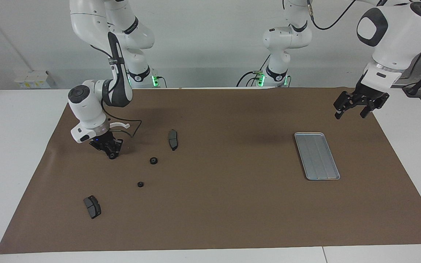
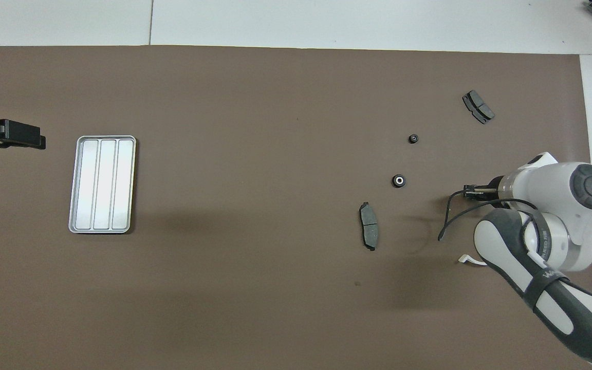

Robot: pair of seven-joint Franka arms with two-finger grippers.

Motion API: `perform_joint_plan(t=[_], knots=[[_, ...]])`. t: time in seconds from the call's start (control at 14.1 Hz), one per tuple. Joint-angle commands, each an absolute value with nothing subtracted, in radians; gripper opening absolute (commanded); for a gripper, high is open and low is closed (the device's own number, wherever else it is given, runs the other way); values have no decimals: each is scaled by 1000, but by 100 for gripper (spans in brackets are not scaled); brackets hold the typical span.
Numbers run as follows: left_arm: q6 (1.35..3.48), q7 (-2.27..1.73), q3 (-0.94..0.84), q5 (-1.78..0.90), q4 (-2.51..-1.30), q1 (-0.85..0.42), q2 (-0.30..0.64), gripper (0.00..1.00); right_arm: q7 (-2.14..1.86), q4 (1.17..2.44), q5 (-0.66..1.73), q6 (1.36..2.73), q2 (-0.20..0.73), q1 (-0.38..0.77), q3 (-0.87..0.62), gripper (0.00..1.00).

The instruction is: Pick bearing gear from pile to tray

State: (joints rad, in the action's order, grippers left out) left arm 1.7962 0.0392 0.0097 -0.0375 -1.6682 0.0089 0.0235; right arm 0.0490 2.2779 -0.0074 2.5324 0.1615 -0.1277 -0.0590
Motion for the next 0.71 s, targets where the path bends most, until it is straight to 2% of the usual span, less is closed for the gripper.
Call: perform_joint_plan(t=[0.0, 0.14, 0.35, 0.64], knots=[[1819, 28, 9, -41, -1689, 12, 21, 100, 115, 2205, 20, 2427, 141, -83, -77, 5], [1819, 29, 9, -41, -1695, 14, 18, 100, 251, 2148, 18, 2375, 150, -5, -77, 5], [1804, 31, 11, -41, -1701, 17, 17, 100, 443, 2100, 18, 2375, 166, 121, -77, 5], [1805, 31, 11, -41, -1717, 14, 9, 100, 648, 1967, 20, 2365, 245, 276, -77, 6]])
